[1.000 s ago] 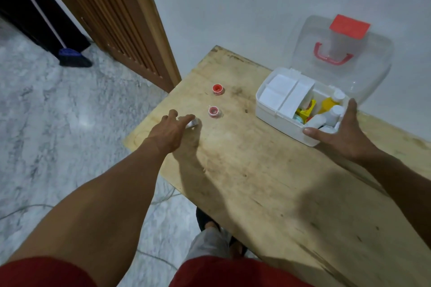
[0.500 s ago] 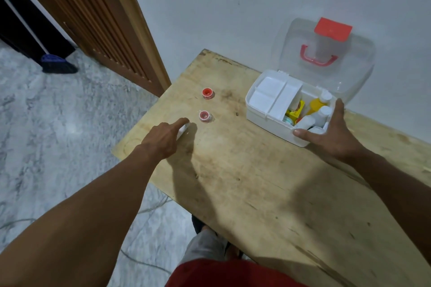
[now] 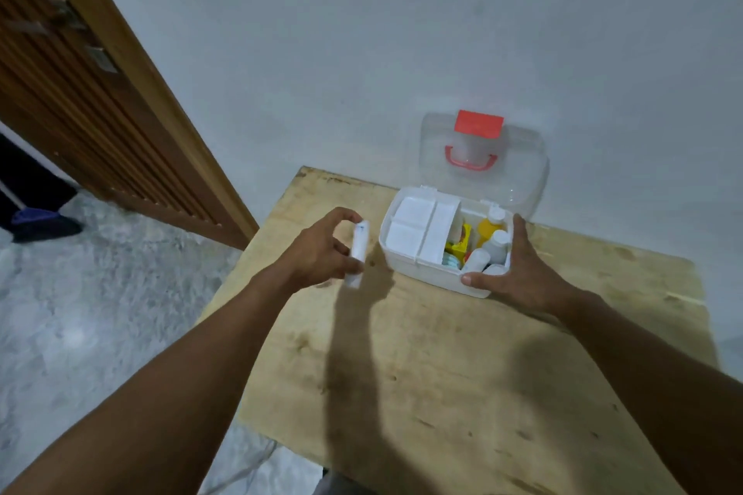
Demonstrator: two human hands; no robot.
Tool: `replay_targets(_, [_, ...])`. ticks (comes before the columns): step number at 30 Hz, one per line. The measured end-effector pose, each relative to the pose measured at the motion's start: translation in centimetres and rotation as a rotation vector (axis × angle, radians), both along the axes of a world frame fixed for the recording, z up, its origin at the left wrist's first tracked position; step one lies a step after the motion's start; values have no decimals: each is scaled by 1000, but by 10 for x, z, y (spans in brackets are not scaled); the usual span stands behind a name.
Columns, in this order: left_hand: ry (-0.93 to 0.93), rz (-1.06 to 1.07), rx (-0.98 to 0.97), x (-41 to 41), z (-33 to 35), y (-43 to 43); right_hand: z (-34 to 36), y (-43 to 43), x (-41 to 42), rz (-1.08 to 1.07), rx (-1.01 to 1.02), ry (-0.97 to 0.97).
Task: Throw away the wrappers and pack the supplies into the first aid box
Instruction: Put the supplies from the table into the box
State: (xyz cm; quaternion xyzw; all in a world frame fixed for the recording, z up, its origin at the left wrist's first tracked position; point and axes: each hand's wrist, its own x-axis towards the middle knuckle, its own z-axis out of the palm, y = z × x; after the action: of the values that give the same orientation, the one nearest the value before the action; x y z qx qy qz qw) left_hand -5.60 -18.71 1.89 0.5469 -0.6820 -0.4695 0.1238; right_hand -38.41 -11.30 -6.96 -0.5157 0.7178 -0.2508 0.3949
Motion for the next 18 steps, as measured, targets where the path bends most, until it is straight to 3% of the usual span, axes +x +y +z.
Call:
replay_targets(8, [35,-208,55,-78,15,-42,12,1,4,-27,12,-15])
replay_targets(18, [-66,-225,-19,-128,0,-63,4,-5,1,-68,-8,6])
